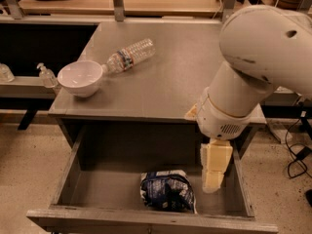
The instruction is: Pick blue chip bag from top drawer and place on counter
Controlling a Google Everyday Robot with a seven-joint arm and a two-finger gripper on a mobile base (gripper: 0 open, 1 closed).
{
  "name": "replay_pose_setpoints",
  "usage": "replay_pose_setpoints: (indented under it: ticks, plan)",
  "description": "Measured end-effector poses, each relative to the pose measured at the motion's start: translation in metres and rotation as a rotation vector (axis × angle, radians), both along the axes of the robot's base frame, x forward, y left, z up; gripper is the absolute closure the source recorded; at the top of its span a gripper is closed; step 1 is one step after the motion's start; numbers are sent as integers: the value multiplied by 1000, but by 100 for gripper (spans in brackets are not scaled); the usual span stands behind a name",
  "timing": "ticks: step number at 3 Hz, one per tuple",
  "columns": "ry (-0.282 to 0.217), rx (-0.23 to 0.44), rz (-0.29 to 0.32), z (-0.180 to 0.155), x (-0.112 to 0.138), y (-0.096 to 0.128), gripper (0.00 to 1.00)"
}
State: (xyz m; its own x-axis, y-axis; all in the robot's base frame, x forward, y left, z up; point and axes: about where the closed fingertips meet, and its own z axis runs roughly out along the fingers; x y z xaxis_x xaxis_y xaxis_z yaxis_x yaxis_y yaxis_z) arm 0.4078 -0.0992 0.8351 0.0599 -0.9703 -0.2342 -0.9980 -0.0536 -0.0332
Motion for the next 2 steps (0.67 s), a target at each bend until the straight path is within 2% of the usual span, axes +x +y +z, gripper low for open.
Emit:
replay_pose_setpoints:
  ticks: [1,2]
  plan:
    - [0,0,6,-5,5,3,0]
    - [6,45,31,-34,10,13,0]
